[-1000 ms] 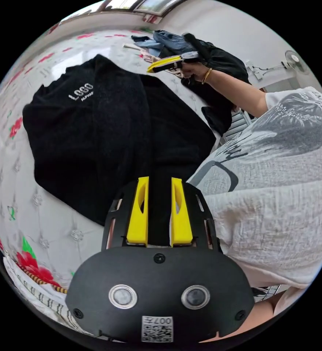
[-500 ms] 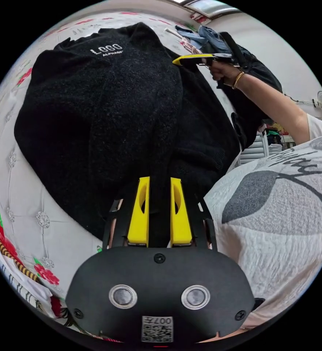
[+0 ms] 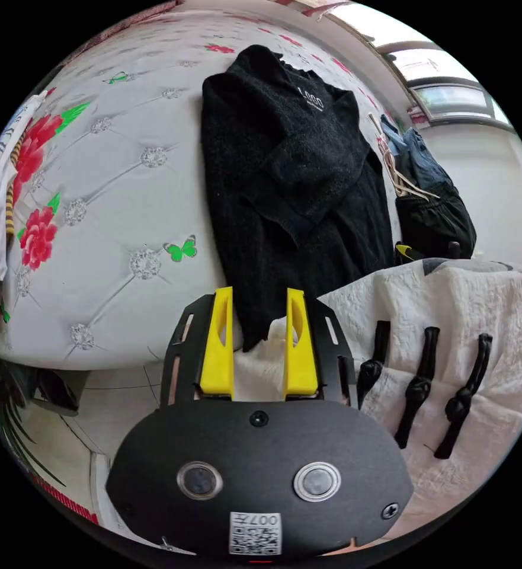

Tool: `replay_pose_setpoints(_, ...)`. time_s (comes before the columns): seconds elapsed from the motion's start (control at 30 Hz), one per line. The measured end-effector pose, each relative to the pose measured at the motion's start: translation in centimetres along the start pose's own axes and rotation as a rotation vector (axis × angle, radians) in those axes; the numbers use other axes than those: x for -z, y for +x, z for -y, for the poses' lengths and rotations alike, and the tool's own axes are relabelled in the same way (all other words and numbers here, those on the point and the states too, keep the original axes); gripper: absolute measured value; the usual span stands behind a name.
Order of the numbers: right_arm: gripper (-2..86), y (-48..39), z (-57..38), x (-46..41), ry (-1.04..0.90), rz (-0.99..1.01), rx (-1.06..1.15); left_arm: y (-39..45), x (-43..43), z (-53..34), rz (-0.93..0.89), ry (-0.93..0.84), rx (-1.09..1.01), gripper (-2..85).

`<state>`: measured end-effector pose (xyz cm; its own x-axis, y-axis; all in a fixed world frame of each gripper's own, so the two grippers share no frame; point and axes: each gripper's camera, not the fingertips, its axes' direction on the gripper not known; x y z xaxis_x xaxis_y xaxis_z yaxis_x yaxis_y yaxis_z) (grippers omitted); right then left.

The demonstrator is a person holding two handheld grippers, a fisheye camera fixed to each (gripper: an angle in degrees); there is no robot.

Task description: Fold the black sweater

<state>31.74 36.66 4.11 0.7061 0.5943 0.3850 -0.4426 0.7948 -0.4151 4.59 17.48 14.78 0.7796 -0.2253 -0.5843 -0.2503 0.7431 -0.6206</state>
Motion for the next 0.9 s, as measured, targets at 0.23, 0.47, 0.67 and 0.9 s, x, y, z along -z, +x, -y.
replay_pose_setpoints(0.23, 10.0, 0.0, 1.1, 0.4, -0.159, -0.088, 0.079, 3.8, -1.6, 2.5, 0.307, -0.192, -0.147, 9.4)
replay_pose_setpoints(0.47, 8.8, 3.5, 3.2, 4.6, -0.236, 0.002, 0.04, 0.7, 2.0, 1.2, 0.142, -0.1, -0.028, 11.4)
replay_pose_setpoints(0.67, 4.3, 4.3, 5.0, 6.9, -0.323, 0.077, 0.07, 0.6, 0.9, 2.1, 0.132, -0.24, -0.09, 6.0)
replay_pose_setpoints(0.9, 1.0, 8.1, 8.4, 15.4, -0.206, 0.449, 0.057, -3.7, 7.2, 4.1, -0.306, -0.037, -0.053, 0.6)
